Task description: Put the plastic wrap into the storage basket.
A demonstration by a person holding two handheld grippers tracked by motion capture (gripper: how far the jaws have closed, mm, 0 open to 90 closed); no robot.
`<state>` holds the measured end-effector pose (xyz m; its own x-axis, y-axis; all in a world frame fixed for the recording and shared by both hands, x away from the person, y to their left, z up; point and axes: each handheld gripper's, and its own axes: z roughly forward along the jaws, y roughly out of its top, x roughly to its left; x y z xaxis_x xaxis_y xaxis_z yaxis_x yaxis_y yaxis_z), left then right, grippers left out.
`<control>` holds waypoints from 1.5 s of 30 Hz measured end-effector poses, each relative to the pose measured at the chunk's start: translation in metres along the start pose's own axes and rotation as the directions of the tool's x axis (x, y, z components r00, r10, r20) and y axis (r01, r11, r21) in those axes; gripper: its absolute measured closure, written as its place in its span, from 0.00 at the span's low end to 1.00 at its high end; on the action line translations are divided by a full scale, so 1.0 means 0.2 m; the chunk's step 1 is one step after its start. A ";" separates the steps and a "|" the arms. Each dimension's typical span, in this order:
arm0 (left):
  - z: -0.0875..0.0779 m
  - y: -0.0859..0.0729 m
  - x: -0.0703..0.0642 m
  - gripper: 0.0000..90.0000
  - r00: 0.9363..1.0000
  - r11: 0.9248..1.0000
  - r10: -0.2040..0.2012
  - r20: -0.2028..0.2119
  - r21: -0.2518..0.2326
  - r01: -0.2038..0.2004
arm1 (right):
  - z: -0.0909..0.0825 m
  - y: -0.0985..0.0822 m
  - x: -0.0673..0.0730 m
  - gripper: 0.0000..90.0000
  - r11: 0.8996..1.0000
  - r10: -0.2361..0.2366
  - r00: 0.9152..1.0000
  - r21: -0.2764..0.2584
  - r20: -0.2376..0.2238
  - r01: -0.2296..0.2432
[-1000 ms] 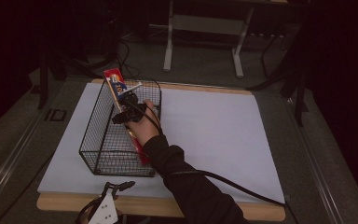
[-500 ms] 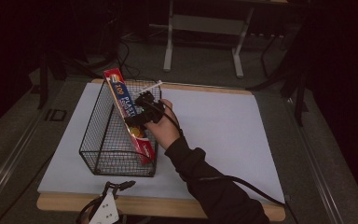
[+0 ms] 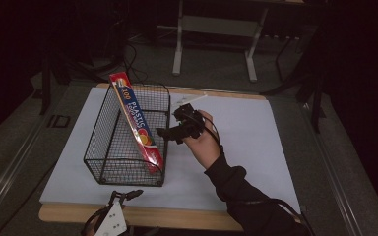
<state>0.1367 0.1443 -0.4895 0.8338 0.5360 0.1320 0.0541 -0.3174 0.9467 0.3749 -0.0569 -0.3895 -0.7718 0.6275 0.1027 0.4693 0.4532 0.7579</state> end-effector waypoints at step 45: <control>0.00 0.00 0.00 0.01 1.000 1.000 0.003 -0.006 0.007 -0.003 | -0.34 -0.79 -0.22 0.17 0.995 0.099 0.992 -0.042 0.081 -0.096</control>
<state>0.1367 0.1437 -0.4895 0.8307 0.5397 0.1369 0.0554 -0.3247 0.9442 0.3056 -0.1991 -0.4687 -0.6841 0.7186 0.1245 0.5227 0.3640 0.7709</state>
